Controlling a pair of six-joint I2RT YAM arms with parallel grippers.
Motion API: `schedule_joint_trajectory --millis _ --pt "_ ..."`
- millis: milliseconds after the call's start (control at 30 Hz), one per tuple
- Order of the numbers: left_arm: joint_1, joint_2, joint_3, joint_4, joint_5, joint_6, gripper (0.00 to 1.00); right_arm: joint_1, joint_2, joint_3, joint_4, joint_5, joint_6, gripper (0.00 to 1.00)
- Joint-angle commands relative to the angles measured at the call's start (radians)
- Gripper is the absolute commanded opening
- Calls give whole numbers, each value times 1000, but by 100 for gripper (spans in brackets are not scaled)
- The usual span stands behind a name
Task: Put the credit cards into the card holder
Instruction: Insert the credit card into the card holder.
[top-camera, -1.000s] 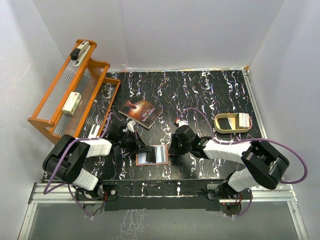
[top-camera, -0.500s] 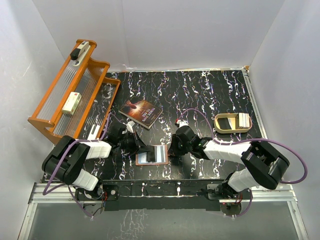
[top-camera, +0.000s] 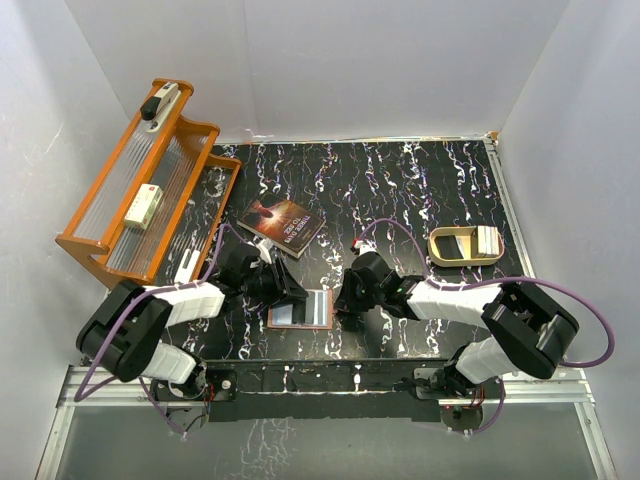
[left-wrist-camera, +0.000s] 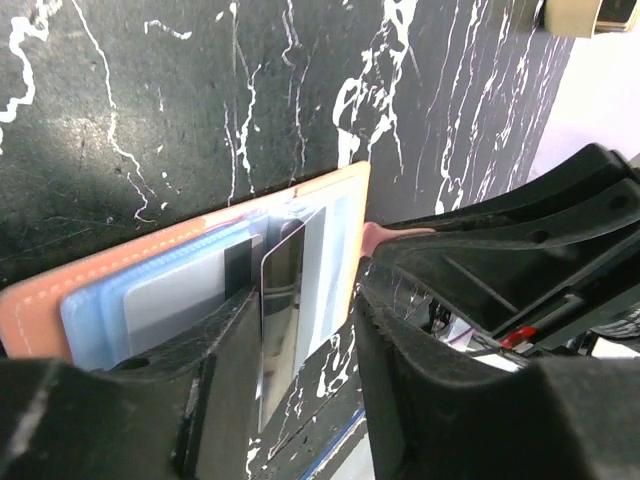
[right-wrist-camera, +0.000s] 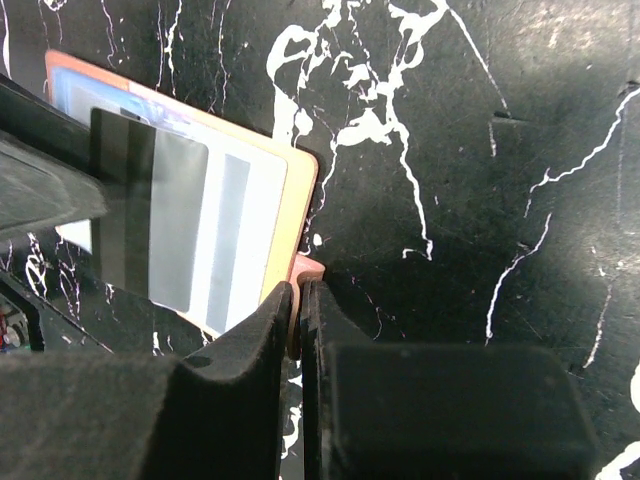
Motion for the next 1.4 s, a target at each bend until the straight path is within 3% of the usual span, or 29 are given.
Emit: schedule_joint_trajectory --millis 0,1000,1367 --pt "-6 -98 68 -209 -82 49 41 5 -16 -13 43 -18 14 0" --pt "-30 -121 83 -311 -89 36 47 5 -30 -23 72 -43 28 0" --pt "-77 -54 97 -241 -85 3 37 5 -31 -28 92 -49 37 0"
